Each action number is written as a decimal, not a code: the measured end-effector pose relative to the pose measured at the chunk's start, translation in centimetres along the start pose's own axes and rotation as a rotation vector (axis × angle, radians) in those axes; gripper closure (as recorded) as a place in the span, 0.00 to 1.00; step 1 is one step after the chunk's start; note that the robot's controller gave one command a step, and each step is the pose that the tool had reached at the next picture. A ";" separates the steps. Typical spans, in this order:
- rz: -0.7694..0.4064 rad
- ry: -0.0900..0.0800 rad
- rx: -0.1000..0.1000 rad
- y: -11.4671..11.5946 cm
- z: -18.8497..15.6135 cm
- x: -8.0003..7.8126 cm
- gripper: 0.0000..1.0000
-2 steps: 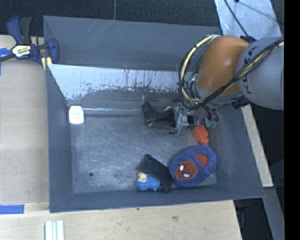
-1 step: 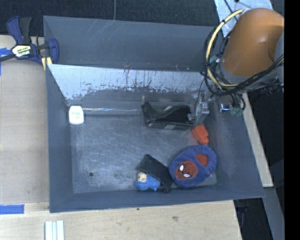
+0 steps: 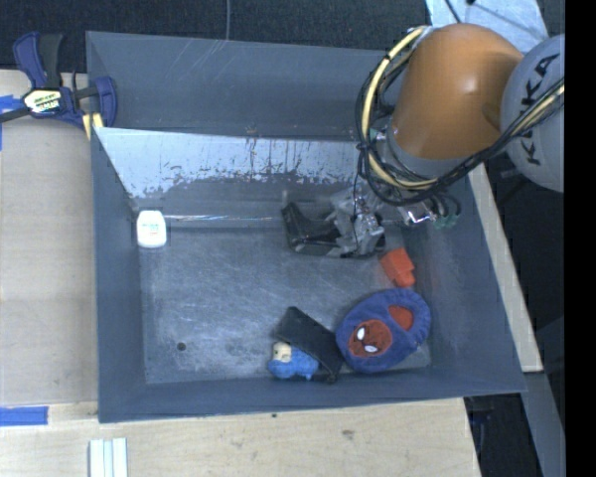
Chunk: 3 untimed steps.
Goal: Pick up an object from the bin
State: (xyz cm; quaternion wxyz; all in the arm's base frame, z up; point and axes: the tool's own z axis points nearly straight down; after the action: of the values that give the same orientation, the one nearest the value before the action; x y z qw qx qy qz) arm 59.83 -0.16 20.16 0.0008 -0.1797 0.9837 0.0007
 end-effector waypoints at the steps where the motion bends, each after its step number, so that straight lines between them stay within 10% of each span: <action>1: 0.000 -0.003 0.001 1.1 1.1 -1.4 1.00; 2: 0.027 -0.004 0.001 2.8 4.0 -4.2 1.00; 3: 0.040 -0.001 0.003 0.2 4.2 -3.3 1.00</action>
Offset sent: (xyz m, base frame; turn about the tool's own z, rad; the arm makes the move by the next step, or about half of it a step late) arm 0.0082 0.0143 -0.0106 0.0004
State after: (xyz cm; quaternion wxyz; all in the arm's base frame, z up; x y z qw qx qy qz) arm 62.86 1.21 15.99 0.0012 -0.1602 0.9871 -0.0005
